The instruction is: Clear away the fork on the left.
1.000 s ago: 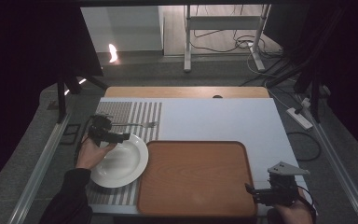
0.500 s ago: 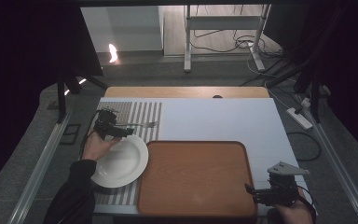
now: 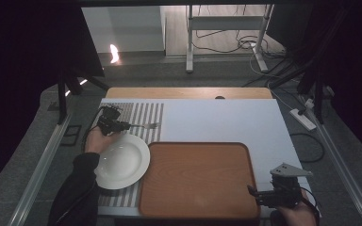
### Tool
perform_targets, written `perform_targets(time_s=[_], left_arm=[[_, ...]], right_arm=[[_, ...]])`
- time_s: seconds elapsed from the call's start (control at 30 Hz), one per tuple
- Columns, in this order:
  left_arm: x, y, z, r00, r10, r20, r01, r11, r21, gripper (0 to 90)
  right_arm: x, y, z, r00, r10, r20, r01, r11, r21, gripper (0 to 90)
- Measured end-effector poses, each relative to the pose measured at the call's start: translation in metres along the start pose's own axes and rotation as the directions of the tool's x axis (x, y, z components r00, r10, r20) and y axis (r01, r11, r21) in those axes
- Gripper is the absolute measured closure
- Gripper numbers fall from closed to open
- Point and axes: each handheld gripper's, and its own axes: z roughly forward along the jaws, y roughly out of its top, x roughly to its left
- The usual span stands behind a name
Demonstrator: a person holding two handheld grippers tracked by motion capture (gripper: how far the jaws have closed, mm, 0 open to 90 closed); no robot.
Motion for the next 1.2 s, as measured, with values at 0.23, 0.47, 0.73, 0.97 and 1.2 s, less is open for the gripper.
perform_targets(time_s=[0.23,0.47,0.73,0.97,1.2], left_arm=[[0.015,0.006,0.011,0.9989,-0.037,-0.029,0.038,0.9992,0.01,89.3],[0.034,0.012,0.023,0.9942,-0.094,-0.052,0.095,0.9952,0.024,89.3],[0.049,0.014,0.03,0.988,-0.145,-0.054,0.148,0.9864,0.071,89.3],[0.052,0.009,0.028,0.9906,-0.134,-0.027,0.136,0.9853,0.104,89.3],[0.048,0.0,0.02,0.9943,-0.106,0.011,0.103,0.9848,0.14,89.3]], right_arm=[[0.0,0.0,0.0,1.0,-0.001,-0.003,0.001,1.0,0.001,0.0],[0.0,0.0,0.0,1.0,-0.001,-0.005,0.001,1.0,0.001,0.0],[0.0,-0.001,0.0,1.0,-0.001,-0.008,0.001,1.0,0.0,0.0],[0.0,-0.001,-0.001,1.0,0.003,-0.009,-0.003,1.0,0.0,0.0],[0.0,-0.001,-0.001,0.9999,-0.006,-0.009,0.006,1.0,0.0,0.0]])
